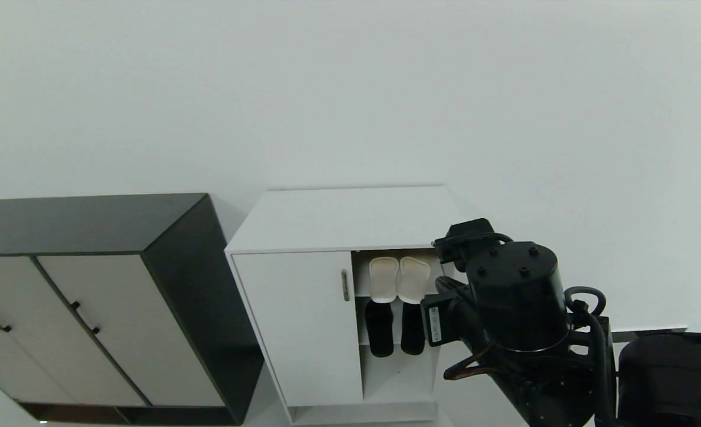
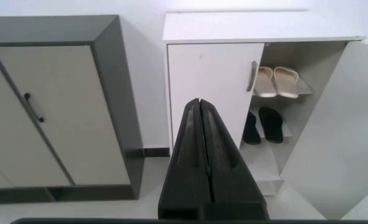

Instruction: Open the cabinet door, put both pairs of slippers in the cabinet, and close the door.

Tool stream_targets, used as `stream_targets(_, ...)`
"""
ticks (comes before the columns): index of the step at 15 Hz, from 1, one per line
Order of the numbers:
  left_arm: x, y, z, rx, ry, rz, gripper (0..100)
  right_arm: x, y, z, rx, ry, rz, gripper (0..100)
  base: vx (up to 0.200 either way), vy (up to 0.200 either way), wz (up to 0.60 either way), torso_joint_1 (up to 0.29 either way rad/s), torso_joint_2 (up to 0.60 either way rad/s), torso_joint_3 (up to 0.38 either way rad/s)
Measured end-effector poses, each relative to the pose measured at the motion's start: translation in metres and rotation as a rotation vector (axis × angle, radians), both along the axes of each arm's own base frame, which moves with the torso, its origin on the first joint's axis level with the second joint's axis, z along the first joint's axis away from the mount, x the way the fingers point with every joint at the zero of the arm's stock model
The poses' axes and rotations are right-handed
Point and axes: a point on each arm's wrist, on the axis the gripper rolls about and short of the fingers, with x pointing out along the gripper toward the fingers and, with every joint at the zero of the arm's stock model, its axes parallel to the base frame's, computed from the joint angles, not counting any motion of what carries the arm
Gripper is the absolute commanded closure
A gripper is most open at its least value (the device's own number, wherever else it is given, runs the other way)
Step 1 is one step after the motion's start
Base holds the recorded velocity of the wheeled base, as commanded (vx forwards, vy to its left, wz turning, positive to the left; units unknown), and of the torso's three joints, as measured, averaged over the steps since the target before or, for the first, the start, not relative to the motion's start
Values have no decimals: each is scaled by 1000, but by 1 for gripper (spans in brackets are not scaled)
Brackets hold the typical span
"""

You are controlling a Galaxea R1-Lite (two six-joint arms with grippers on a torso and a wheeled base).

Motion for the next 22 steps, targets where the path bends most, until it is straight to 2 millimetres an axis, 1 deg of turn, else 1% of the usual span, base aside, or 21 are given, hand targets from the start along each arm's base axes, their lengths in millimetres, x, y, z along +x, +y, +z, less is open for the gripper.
stream_targets(5, 0, 0, 0, 0, 0, 0, 100, 14, -8, -1, 2, -2, -41, 100, 0, 0, -600, 5, 0, 1)
stream_targets(9, 0, 0, 0, 0, 0, 1, 100, 49, -32, 0, 47, -2, -69, 100, 0, 0, 0, 0, 0, 0)
stream_targets(13, 0, 0, 0, -1, 0, 3, 100, 81, -43, -5, 83, -29, -118, 100, -200, 0, 0, 6, 5, -5)
stream_targets(18, 0, 0, 0, -2, 0, 2, 100, 112, -43, -16, 119, -28, -100, 100, 0, 0, 0, 0, 0, 0)
stream_targets(21, 0, 0, 0, -1, 0, 1, 100, 134, -41, -25, 120, -29, -126, 100, 0, 0, 0, 0, 0, 0)
stream_targets(22, 0, 0, 0, -1, 0, 1, 100, 143, -40, -31, 115, -23, -137, 100, 0, 0, 0, 0, 0, 0)
